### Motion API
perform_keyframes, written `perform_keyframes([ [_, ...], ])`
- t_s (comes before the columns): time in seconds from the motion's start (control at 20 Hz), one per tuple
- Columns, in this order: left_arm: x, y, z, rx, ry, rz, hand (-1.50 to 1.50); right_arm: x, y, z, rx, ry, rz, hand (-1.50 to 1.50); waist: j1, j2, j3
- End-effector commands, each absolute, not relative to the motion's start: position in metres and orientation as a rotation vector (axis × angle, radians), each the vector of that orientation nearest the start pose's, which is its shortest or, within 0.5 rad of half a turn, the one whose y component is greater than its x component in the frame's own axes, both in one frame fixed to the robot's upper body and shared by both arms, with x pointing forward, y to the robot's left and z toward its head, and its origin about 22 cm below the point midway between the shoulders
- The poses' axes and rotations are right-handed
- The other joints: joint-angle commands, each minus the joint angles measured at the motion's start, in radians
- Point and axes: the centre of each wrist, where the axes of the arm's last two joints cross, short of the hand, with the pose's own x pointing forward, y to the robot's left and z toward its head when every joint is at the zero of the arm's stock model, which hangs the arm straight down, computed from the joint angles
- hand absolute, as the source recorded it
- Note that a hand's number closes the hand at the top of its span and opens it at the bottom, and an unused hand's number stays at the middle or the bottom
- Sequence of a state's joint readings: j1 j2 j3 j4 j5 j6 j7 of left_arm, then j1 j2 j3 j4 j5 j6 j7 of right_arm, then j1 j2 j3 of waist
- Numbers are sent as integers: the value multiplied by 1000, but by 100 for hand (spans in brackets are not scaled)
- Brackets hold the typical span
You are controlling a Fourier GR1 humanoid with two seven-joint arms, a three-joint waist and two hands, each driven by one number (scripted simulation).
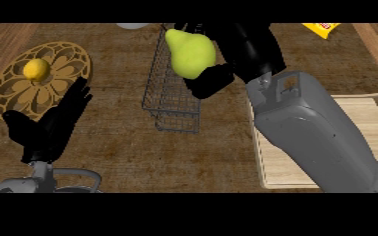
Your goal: Pick the pear from the tray and place it in the tiered basket
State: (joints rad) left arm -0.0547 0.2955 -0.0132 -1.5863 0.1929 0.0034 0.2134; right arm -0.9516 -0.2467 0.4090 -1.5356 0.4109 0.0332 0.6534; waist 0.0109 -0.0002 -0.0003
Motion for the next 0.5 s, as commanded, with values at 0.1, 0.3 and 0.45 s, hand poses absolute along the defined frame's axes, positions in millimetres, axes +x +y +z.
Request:
perform_keyframes([
  [0.1,256,294,47,77,-1415,-100,0,342,-72,219,-572,-1735,941,150,-4,0,0],
  [0.3,246,298,32,60,-1418,-94,0,355,-54,207,-603,-1759,932,150,0,0,0],
  [0.45,267,286,48,79,-1425,-110,0,357,-31,183,-650,-1768,930,150,0,2,0],
])
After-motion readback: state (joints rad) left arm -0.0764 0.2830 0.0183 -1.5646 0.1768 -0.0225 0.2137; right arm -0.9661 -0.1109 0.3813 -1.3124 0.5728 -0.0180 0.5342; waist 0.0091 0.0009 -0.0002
